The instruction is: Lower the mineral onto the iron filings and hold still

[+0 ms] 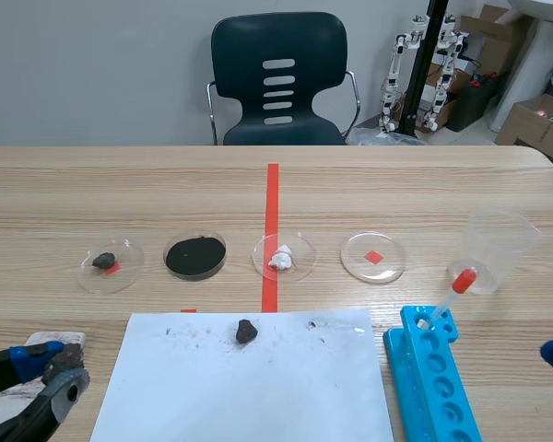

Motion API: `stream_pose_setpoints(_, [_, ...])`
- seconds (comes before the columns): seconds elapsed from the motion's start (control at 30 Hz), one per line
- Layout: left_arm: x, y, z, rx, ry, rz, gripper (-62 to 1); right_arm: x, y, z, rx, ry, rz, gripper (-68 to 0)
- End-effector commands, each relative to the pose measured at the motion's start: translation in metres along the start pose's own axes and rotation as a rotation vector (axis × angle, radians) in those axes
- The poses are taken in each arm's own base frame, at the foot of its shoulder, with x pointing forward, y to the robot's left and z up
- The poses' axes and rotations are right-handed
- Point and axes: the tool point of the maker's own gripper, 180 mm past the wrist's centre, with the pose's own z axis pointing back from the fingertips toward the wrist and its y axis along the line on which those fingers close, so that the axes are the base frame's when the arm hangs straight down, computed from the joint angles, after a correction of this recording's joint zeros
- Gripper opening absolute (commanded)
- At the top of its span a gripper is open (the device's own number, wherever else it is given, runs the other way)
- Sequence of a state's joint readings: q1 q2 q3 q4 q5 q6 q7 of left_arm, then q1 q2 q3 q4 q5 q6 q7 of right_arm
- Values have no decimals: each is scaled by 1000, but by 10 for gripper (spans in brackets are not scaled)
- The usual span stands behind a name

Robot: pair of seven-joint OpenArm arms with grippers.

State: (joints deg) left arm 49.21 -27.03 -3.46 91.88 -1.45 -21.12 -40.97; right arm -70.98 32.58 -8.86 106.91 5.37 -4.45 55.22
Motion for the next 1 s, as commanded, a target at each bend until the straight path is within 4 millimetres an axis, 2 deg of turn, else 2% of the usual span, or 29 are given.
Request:
stream_pose_setpoints(0.0, [10,0,-2,-5,-35,-6,-539,10,-2,-4,0,-41,5,4])
stream_pose_setpoints(0.53, [10,0,-2,-5,-33,-6,-539,10,-2,-4,0,-41,5,4])
stream_pose_setpoints(0.67, [0,0,-2,-5,18,-6,-539,10,-2,-4,0,-41,5,4])
stream_pose_setpoints(0.97, [0,0,-2,-5,21,-6,-539,10,-2,-4,0,-41,5,4])
